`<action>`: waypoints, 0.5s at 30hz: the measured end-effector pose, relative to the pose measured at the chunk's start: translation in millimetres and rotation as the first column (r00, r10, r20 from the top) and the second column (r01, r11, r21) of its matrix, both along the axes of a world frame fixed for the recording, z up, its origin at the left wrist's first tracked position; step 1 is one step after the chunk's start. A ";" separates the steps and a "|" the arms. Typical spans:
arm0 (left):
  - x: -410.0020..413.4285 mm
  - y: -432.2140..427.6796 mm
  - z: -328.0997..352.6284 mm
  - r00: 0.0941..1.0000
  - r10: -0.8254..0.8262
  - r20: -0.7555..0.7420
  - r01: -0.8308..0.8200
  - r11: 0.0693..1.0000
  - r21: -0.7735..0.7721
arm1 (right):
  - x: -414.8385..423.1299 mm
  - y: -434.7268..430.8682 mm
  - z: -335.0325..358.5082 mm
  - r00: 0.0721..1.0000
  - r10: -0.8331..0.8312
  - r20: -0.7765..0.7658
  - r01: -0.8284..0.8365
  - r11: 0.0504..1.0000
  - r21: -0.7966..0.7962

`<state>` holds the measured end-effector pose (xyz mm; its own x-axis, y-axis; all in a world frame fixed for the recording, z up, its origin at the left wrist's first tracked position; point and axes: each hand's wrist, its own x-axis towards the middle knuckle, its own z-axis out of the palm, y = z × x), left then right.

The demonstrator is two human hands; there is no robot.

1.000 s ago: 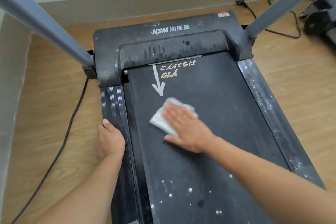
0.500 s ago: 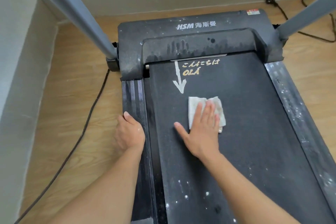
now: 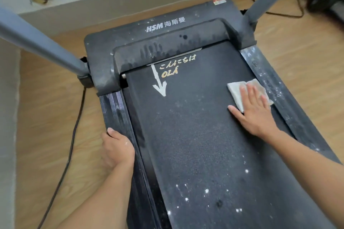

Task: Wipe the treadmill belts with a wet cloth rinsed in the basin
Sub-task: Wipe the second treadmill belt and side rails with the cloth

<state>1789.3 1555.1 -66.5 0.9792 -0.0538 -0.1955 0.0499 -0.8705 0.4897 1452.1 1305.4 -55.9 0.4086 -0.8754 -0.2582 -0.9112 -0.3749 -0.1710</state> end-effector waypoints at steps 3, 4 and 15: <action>-0.6 -0.9 -1.3 1.000 0.012 0.007 -0.012 1.000 0.017 | 9.0 18.2 1.7 0.958 -0.276 0.081 0.273 0.961 0.046; -1.0 -0.9 -1.3 1.000 0.016 0.007 -0.016 1.000 0.020 | 27.2 36.6 -0.7 0.944 -0.318 0.092 0.313 0.948 0.059; -0.8 -1.0 -1.9 0.998 -0.014 0.054 0.016 0.999 -0.031 | 178.4 233.3 -19.6 0.826 0.557 0.087 -0.551 0.831 -0.079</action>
<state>1788.5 1554.1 -68.4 0.9873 -0.0738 -0.1406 0.0099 -0.8553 0.5180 1630.5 1538.7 -75.4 0.8501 -0.5042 -0.1521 -0.5264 -0.8214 -0.2194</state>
